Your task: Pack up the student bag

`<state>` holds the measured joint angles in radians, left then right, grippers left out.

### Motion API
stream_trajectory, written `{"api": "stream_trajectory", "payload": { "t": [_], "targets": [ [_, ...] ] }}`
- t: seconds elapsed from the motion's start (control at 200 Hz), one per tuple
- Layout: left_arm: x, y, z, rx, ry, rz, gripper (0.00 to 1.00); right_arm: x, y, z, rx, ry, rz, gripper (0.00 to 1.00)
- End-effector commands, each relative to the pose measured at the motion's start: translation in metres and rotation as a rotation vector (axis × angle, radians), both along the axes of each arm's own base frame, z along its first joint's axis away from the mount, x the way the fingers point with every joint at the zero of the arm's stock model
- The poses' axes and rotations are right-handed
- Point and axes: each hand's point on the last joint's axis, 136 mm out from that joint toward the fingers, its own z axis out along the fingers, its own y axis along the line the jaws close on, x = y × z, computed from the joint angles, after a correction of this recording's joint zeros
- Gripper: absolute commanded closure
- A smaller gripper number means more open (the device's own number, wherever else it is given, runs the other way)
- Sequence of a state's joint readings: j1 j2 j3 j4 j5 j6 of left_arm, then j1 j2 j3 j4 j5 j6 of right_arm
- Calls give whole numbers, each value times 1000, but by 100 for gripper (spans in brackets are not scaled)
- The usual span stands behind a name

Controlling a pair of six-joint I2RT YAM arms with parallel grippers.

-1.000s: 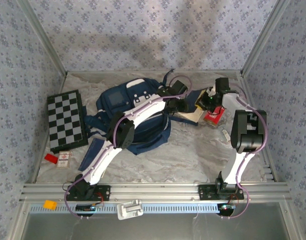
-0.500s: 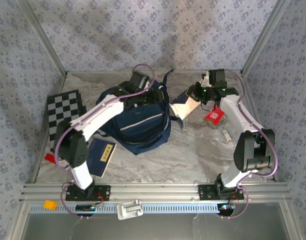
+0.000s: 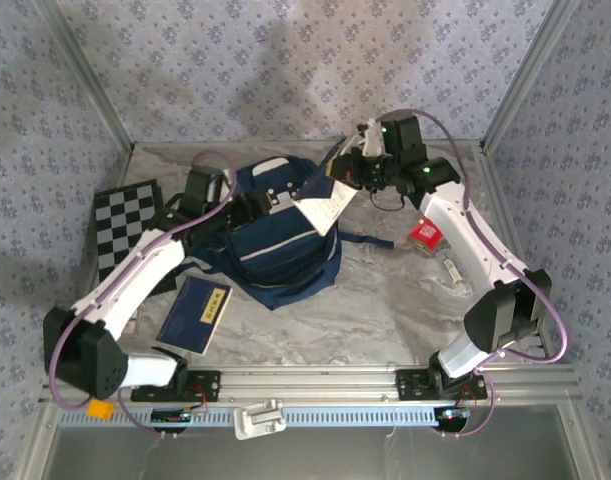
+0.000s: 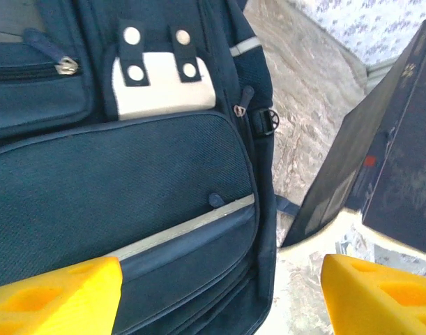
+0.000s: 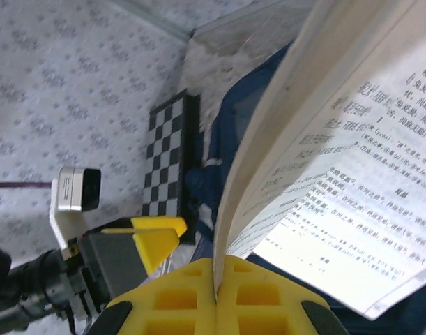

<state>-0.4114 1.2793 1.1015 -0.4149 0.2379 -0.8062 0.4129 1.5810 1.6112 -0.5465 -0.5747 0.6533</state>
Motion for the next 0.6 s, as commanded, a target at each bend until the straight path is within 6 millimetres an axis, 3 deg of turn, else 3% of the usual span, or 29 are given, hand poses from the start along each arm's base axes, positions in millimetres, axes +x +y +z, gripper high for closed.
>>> {"api": "stream_trajectory", "payload": {
  "t": [0.0,0.12,0.29,0.44,0.595],
  "targets": [
    [-9,14,13,-49,-29,22,25,-23,27,-32,-37,100,135,100],
    [-17,33,-1,-60,2,56,25,-32,55,-59,8,184,192,100],
    [-23,44,-41,-67,101,73,25,-39,84,-122,-70,305,252,100],
    [-19,43,-73,-28,163,60,29,-41,89,-170,-156,380,246,84],
    [-14,36,-104,-32,249,45,36,-41,85,-183,-213,369,248,66]
  ]
}}
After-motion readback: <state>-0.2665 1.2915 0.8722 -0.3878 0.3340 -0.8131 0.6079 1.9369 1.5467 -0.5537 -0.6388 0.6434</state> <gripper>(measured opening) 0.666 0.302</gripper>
